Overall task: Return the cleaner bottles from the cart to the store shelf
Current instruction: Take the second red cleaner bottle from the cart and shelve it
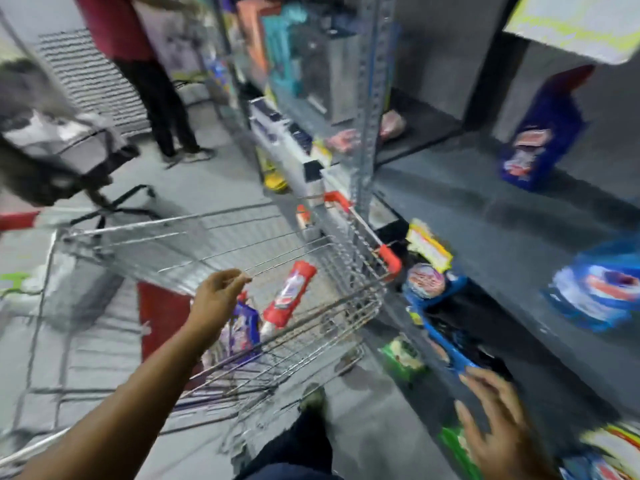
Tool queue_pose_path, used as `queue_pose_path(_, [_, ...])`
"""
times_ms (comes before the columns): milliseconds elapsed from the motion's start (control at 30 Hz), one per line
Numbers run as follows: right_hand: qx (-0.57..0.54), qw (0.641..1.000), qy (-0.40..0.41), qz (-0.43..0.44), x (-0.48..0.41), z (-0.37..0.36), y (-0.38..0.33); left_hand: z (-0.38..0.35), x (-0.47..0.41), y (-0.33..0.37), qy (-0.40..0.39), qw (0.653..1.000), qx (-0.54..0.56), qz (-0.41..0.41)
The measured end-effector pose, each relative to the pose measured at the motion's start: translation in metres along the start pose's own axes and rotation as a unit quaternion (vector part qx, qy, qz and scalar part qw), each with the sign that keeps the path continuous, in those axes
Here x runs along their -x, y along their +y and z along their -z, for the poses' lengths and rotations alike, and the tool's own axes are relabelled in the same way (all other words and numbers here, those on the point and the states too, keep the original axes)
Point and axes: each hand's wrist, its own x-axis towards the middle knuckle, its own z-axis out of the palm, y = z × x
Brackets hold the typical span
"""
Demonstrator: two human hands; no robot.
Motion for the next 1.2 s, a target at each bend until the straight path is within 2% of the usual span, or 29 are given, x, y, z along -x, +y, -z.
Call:
queue_pose_path(133, [-0.038,0.988,-0.122,0.087,-0.123,-0.069,-0.053,0.013,-0.045,-0.028,0.011,0.977,0.129,0.169])
queue_pose_path(200, [-0.032,0.979,-0.173,0.103,-0.171,-0.11,-0.072,0.008,-0.067,-0.042,-0.013,0.957,0.159,0.24])
queue_pose_path(267, [-0.003,0.962,-0.255,0.098,-0.215,-0.158,-0.081,0.003,-0.087,-0.058,-0.002,0.935,0.203,0.292])
queue_pose_path(400, [0.079,0.888,-0.453,0.018,-0.278,-0.274,-0.084,-0.021,-0.111,-0.107,0.028,0.885,0.258,0.386])
queue_pose_path(467, [0.119,0.852,-0.51,0.006,-0.292,-0.32,-0.079,-0.039,-0.113,-0.131,0.017,0.855,0.277,0.438])
queue_pose_path(533, [0.138,0.822,-0.553,-0.001,-0.301,-0.359,-0.07,-0.059,-0.118,-0.153,0.006,0.811,0.32,0.49])
queue_pose_path(667, [0.185,0.78,-0.597,-0.03,-0.311,-0.422,-0.044,-0.087,-0.128,-0.195,0.024,0.737,0.397,0.546])
queue_pose_path(800, [0.14,0.793,-0.589,-0.069,-0.324,-0.47,-0.025,-0.104,-0.14,-0.219,0.097,0.682,0.45,0.568])
queue_pose_path(900, [0.154,0.788,-0.59,-0.086,-0.327,-0.498,-0.006,-0.119,-0.156,-0.224,0.174,0.627,0.482,0.586])
queue_pose_path(1100, [0.115,0.805,-0.558,-0.165,-0.318,-0.51,0.006,-0.135,-0.166,-0.234,0.221,0.591,0.504,0.59])
queue_pose_path(1200, [0.087,0.793,-0.559,-0.226,-0.312,-0.493,0.01,-0.137,-0.158,-0.238,0.217,0.586,0.5,0.599])
